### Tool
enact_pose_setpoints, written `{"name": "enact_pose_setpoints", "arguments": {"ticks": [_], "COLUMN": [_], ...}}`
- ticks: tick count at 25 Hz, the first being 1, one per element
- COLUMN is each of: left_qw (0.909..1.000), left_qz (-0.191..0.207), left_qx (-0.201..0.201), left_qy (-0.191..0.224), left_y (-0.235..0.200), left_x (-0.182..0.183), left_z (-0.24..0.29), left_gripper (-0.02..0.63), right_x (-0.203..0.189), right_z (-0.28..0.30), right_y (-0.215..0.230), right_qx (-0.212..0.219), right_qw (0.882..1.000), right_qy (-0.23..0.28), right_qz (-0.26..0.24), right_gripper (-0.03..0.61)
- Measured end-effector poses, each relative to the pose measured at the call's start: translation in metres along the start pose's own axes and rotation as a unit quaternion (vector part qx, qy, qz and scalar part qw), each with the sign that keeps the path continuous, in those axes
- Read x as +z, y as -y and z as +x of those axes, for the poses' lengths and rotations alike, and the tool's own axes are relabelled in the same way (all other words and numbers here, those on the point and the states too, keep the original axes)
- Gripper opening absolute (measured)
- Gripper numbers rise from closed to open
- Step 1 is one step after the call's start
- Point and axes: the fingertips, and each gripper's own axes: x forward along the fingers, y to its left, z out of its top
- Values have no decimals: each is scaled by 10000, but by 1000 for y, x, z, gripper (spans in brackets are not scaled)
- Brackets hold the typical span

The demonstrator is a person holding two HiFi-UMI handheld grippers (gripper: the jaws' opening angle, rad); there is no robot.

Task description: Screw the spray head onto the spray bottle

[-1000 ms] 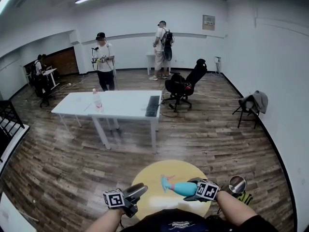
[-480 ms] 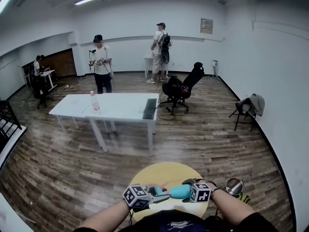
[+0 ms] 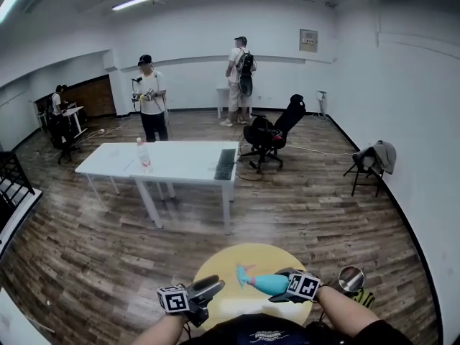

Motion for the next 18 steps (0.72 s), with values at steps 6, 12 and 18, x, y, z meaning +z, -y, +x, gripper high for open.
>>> {"name": "enact_pose_setpoints", "arguments": {"ticks": [6, 12, 18], "left_qw": [9991, 9570, 9211], "left_qz": [204, 1975, 2800], "left_qx": [31, -407, -593], "left_qy": [-382, -2087, -2639], "left_y": [-10, 31, 39], "left_x": [1, -50, -63], "left_z": [5, 78, 87], "left_gripper": [304, 178, 184], "right_x": [5, 20, 8], "right_z": [0, 14, 6], "right_y": [7, -8, -10], "right_qx": [-153, -129, -143], "right_qw": [9997, 9948, 9940], "right_qy": [-67, -392, -461], "right_qz": [-174, -926, -986], "right_gripper": [421, 422, 425]}}
